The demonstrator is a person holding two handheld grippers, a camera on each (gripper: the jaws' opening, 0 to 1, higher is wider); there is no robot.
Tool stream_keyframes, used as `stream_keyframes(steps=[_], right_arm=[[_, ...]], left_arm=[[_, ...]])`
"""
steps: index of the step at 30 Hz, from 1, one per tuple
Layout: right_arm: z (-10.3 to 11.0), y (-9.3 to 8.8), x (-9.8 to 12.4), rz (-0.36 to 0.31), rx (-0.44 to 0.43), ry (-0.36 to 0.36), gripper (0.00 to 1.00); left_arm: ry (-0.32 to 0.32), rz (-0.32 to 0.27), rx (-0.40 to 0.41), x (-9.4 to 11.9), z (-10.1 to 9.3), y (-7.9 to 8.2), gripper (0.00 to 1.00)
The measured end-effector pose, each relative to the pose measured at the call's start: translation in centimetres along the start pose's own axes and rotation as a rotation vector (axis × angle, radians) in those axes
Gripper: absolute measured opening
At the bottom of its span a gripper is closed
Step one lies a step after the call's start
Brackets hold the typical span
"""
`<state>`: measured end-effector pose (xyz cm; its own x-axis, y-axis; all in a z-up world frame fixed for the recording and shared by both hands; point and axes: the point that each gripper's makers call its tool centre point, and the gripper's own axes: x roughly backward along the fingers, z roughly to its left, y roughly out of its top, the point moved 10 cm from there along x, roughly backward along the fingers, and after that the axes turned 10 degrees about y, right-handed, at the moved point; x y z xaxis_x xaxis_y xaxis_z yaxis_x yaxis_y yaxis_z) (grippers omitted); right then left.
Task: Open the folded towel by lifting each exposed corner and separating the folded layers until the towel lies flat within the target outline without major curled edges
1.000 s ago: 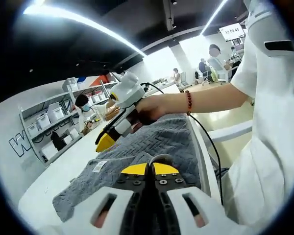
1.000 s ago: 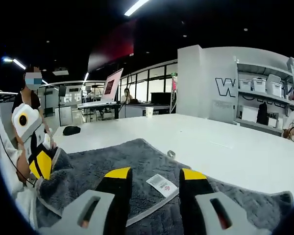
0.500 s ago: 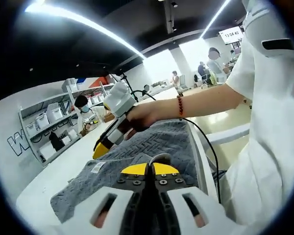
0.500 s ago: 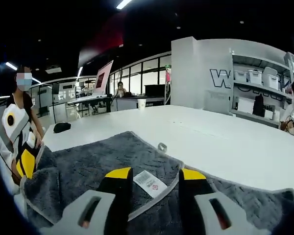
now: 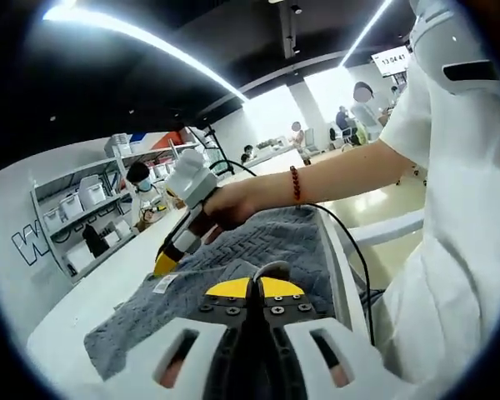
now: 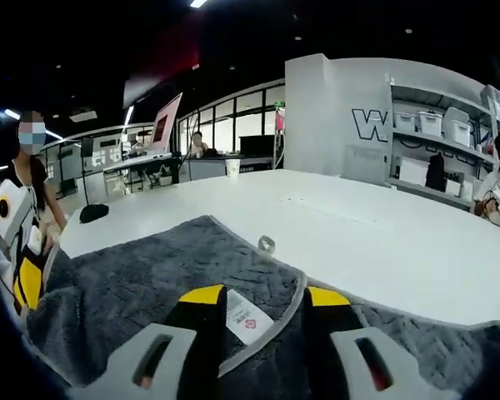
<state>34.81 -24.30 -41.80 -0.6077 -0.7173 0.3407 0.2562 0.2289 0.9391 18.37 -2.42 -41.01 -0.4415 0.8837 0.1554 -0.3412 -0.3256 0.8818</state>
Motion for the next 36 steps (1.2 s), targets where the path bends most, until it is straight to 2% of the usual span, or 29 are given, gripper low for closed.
stream_keyframes(steps=[3, 6, 11, 29, 32, 36], right_arm=[[0.3, -0.2, -0.1, 0.007, -0.002, -0.002, 0.34], [-0.4, -0.1, -0.2, -0.007, -0.024, -0.009, 0.34], [-0.9, -0.3, -0.8, 0.010, -0.036, -0.028, 0.34], [-1.6, -0.5, -2.4, 0.033, -0.077, -0.020, 0.34], [-1.5, -0.5, -2.6, 0.028, -0.083, -0.015, 0.32], [-1.6, -0.6, -2.8, 0.031, -0.094, -0.014, 0.26]], left_arm=[[-0.003, -0.007, -0.002, 0.2, -0.1, -0.1, 0.01], [0.010, -0.019, -0.008, 0.3, -0.1, 0.1, 0.01], [0.005, -0.016, -0.003, 0.5, 0.0, 0.2, 0.01], [0.006, -0.022, 0.011, 1.0, -0.3, -0.1, 0.01], [0.004, -0.023, 0.012, 1.0, -0.4, -0.1, 0.01], [0.003, -0.021, 0.012, 1.0, -0.5, -0.1, 0.01]])
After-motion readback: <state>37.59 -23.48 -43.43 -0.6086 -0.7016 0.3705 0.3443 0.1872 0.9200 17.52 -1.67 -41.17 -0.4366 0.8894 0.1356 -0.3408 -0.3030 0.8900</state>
